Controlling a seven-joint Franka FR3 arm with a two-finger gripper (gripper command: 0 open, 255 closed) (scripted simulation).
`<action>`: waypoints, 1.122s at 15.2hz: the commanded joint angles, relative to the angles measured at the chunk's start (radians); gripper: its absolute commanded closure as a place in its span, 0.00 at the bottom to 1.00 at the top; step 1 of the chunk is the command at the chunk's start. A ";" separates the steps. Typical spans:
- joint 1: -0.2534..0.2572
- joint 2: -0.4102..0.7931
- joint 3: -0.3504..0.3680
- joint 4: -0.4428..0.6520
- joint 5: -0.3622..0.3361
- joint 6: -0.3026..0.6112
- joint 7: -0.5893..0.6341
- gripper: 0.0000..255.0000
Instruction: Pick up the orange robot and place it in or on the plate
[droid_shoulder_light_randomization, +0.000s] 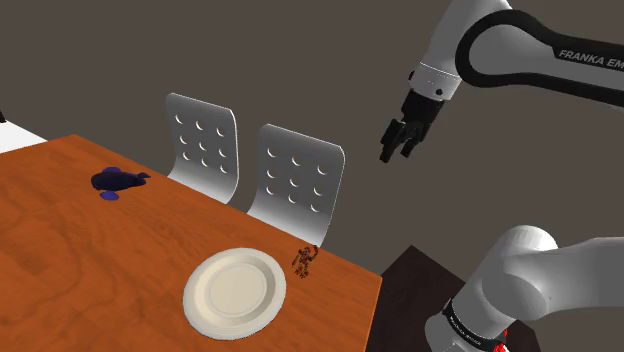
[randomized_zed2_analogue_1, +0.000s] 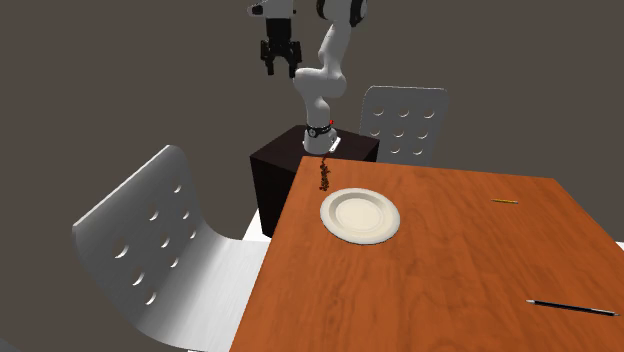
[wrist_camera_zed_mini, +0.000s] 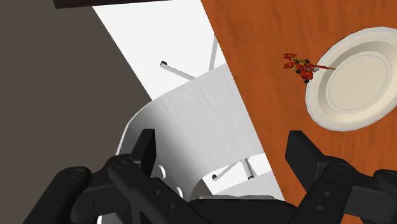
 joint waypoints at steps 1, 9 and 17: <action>0.000 0.000 0.000 0.000 0.000 0.000 0.000 0.00; 0.035 0.132 0.099 -0.108 0.103 0.183 0.109 0.00; 0.075 0.342 0.198 -0.145 0.200 0.384 0.204 0.00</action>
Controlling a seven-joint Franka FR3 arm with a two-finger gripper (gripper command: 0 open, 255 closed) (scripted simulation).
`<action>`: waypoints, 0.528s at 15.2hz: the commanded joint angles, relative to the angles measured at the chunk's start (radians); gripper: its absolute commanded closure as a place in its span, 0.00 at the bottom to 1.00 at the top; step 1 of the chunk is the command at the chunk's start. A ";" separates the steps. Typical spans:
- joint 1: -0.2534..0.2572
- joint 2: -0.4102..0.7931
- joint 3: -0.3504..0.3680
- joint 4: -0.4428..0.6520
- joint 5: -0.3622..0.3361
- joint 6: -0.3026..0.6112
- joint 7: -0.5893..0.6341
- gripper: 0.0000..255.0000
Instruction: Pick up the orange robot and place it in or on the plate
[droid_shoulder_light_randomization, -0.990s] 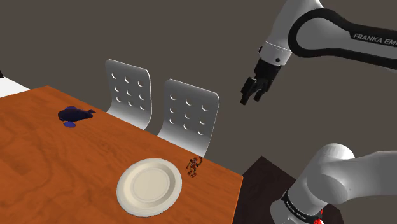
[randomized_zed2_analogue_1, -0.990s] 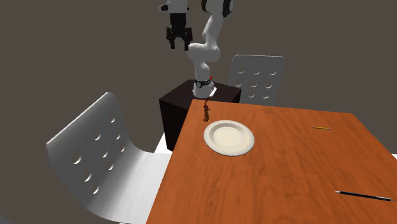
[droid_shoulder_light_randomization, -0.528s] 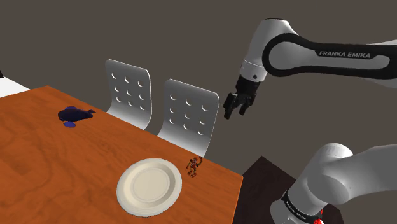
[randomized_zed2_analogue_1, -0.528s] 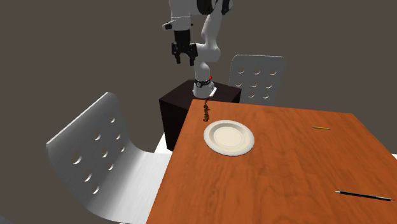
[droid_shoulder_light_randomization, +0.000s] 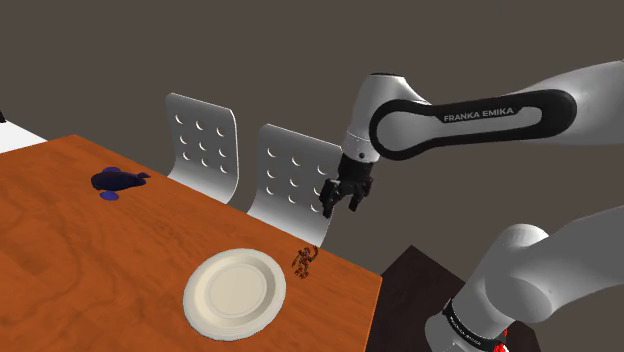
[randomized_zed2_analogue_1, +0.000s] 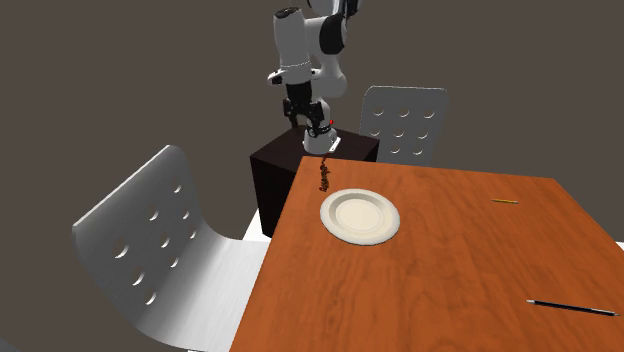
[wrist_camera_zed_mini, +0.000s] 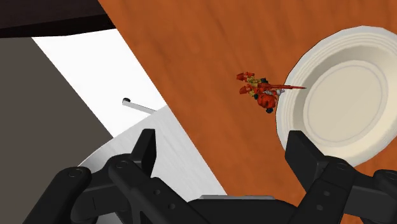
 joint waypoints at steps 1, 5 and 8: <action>0.010 0.071 0.028 0.006 0.023 0.056 0.027 0.00; 0.029 0.206 0.075 0.022 0.060 0.157 0.071 0.00; 0.043 0.316 0.107 0.046 0.079 0.230 0.104 0.00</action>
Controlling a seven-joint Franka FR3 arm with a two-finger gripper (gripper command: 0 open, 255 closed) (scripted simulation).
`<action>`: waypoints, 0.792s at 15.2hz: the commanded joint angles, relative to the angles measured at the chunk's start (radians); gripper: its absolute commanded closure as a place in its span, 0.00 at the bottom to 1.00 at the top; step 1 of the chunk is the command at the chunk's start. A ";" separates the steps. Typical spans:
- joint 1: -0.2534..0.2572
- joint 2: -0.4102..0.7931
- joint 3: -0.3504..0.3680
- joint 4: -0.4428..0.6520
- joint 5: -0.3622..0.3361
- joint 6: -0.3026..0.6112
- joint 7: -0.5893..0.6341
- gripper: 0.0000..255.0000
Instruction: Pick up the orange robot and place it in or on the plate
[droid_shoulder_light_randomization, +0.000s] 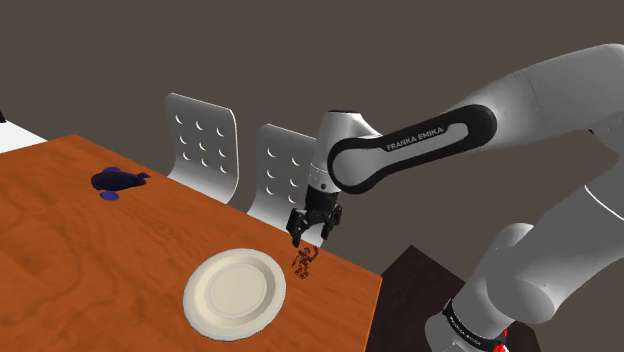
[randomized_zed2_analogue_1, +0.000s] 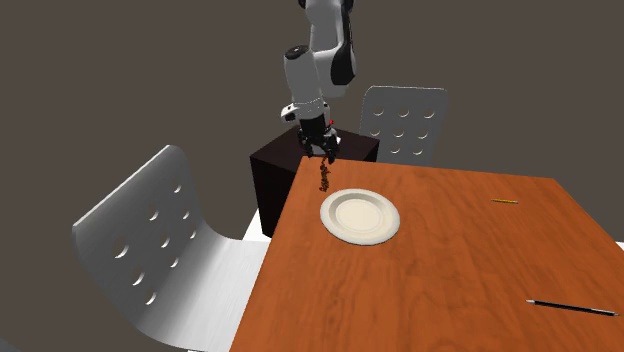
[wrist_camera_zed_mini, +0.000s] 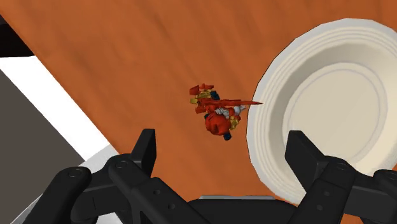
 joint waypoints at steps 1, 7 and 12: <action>0.006 0.047 0.013 0.006 0.010 0.035 0.013 0.00; 0.016 0.106 0.029 -0.025 0.017 0.127 0.013 0.00; 0.018 0.123 0.033 -0.032 0.018 0.151 0.014 0.00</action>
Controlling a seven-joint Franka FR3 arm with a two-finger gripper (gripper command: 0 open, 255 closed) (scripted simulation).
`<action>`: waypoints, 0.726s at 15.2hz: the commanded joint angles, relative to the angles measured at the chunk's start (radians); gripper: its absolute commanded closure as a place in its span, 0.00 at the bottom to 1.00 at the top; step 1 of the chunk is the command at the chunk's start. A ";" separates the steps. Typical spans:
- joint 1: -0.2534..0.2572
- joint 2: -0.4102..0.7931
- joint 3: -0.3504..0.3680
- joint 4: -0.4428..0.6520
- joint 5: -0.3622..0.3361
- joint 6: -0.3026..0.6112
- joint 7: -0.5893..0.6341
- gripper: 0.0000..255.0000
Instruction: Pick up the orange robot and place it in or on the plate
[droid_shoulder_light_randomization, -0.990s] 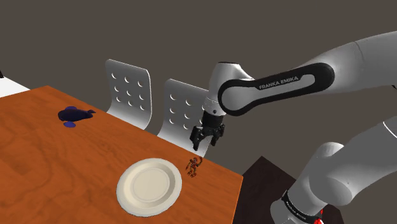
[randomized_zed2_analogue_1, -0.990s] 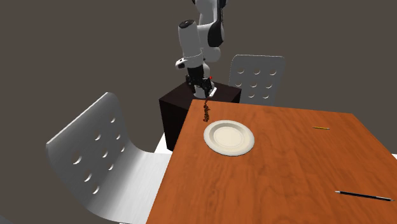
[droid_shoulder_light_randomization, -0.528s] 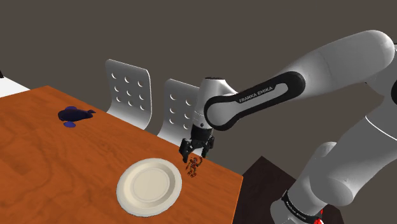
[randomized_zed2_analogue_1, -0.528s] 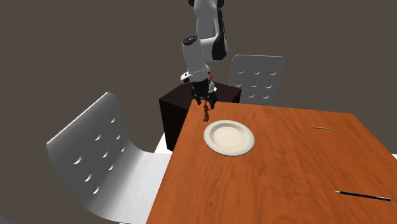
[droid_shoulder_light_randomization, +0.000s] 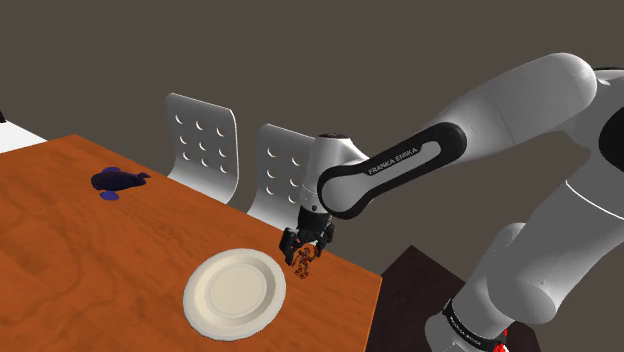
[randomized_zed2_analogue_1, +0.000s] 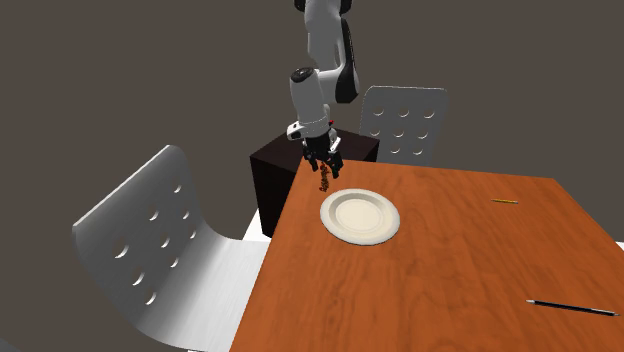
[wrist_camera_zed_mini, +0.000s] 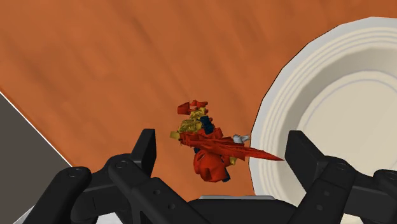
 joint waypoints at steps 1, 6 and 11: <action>0.000 0.001 0.000 0.000 0.000 0.001 0.000 0.00; 0.000 0.001 0.000 0.000 0.000 0.001 0.000 1.00; 0.000 0.001 0.000 -0.001 0.000 0.001 0.000 1.00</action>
